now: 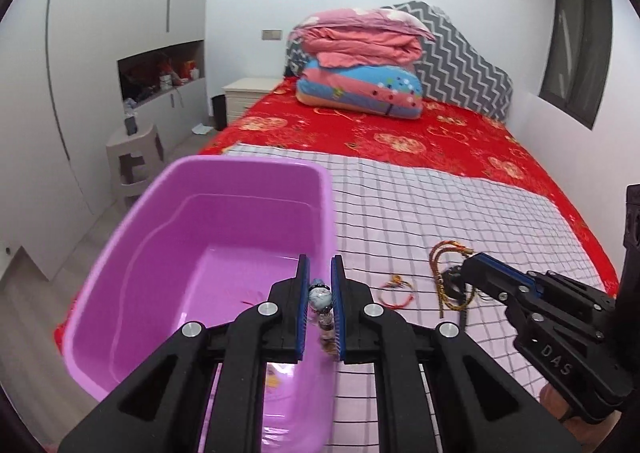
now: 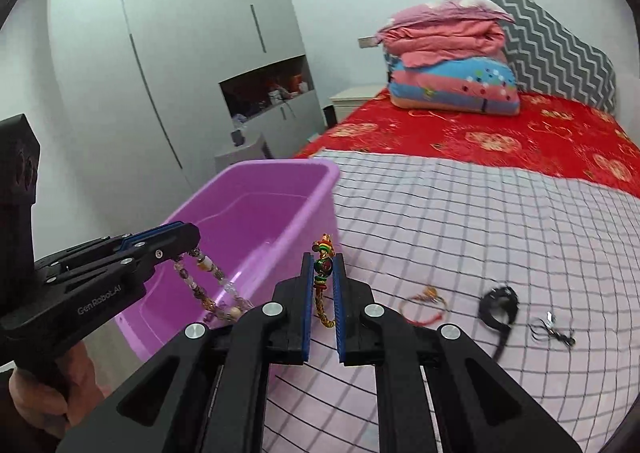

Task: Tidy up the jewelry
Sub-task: 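Carry both bracelets over the purple tub and open both tools to drop them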

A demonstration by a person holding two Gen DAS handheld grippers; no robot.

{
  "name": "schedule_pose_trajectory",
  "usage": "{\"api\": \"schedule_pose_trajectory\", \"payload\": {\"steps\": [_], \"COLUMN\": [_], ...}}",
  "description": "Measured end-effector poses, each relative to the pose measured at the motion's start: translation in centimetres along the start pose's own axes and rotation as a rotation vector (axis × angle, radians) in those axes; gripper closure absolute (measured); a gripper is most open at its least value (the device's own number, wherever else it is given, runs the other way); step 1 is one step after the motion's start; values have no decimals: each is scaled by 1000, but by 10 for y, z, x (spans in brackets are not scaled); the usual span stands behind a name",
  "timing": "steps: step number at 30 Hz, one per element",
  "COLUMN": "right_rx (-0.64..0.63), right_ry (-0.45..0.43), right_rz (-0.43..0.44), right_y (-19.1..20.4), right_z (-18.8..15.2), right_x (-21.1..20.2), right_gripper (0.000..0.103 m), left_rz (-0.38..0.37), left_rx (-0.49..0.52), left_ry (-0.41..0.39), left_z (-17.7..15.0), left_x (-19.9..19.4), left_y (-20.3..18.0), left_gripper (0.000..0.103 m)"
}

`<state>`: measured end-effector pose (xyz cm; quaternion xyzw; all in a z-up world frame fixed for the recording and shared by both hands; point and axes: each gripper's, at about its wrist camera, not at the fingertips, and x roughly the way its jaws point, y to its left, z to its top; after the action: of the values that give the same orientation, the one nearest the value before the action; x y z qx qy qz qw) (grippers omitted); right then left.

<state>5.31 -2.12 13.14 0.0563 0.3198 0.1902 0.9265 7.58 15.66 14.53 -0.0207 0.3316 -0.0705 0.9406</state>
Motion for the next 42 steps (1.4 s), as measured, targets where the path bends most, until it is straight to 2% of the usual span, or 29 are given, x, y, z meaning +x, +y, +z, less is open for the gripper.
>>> {"api": "schedule_pose_trajectory", "payload": {"steps": [8, 13, 25, 29, 31, 33, 34, 35, 36, 37, 38, 39, 40, 42], "right_rx": [-68, -90, -123, -123, -125, -131, -137, -141, -140, -136, -129, -121, -114, -112], "right_ry": [41, 113, 255, 276, 282, 283, 282, 281, 278, 274, 265, 255, 249, 247], "right_rz": [89, 134, 124, 113, 107, 103, 93, 89, 86, 86, 85, 84, 85, 85], "right_y": [54, 81, 101, 99, 100, 99, 99, 98, 97, 96, 94, 91, 89, 86], "right_z": [23, 22, 11, 10, 10, 9, 9, 9, 10, 11, 12, 14, 15, 16], "right_x": [44, 83, 144, 153, 154, 153, 152, 150, 148, 146, 143, 140, 137, 133], "right_gripper": [94, 94, 94, 94, 94, 93, 93, 92, 90, 80, 69, 66, 62, 62], "left_rz": [83, 121, 199, 202, 228, 247, 251, 256, 269, 280, 297, 308, 317, 322], "left_rx": [-55, -102, -169, -187, -172, -162, -163, -168, -173, -175, -173, -169, -167, -175], "left_ry": [16, 77, 213, 223, 210, 209, 211, 209, 200, 183, 163, 156, 152, 146], "left_z": [-1, -16, -48, -51, -50, -49, -49, -48, -47, -46, -45, -44, -44, -43], "left_x": [9, 30, 70, 70, 67, 65, 63, 62, 58, 54, 48, 45, 43, 37], "left_y": [60, 88, 125, 131, 130, 128, 128, 128, 128, 128, 127, 127, 127, 126], "left_gripper": [92, 92, 92, 91, 90, 85, 73, 54, 44, 33, 29, 27, 23, 20]}}
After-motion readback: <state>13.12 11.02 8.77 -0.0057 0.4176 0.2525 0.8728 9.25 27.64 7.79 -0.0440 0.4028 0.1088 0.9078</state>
